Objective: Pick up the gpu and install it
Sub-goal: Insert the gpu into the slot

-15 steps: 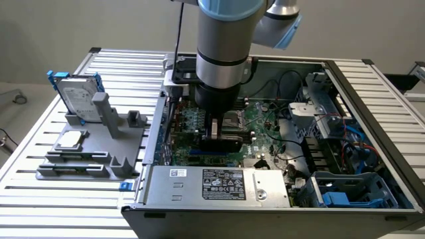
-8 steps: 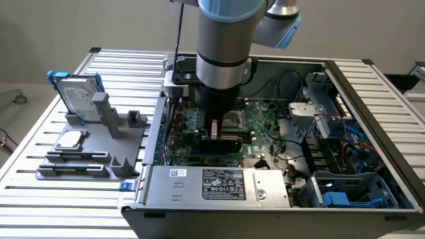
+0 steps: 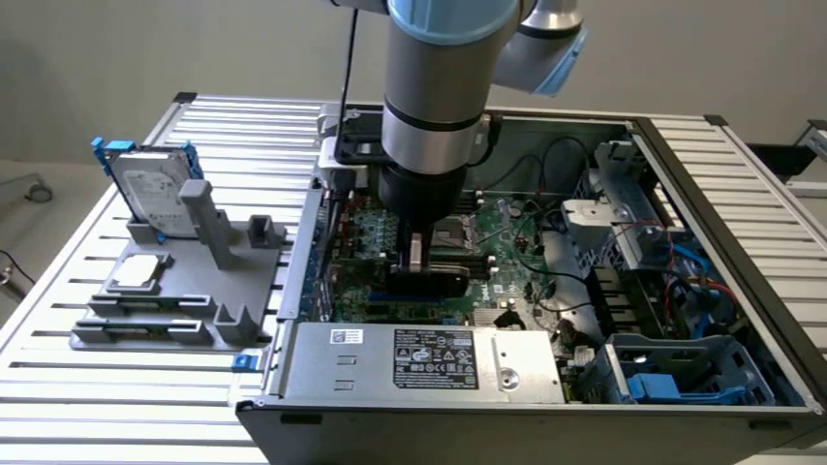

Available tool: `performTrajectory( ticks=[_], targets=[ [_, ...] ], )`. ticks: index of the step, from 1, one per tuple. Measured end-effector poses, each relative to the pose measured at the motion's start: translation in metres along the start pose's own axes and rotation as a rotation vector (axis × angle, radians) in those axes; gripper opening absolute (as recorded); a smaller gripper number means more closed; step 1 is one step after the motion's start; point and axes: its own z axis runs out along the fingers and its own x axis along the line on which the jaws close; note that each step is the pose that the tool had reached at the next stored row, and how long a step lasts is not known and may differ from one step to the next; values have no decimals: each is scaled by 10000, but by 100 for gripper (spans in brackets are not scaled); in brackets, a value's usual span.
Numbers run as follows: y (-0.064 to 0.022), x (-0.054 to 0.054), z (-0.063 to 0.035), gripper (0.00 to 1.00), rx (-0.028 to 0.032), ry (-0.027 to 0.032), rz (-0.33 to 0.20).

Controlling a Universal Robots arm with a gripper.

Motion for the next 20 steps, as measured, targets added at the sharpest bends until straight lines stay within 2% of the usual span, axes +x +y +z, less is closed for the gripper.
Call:
performTrajectory(
  ticks=[7, 9, 11, 14, 16, 20],
  targets=[
    [-1, 18, 16, 26, -71, -13, 0],
    [-3, 23, 19, 26, -88, -33, -3],
    [-5, 28, 21, 26, -107, -81, -4],
    [-15, 32, 21, 26, -149, -193, -9],
    [-19, 36, 22, 26, -174, -243, -12],
    [-20, 61, 29, 26, -236, -275, -10]
  ],
)
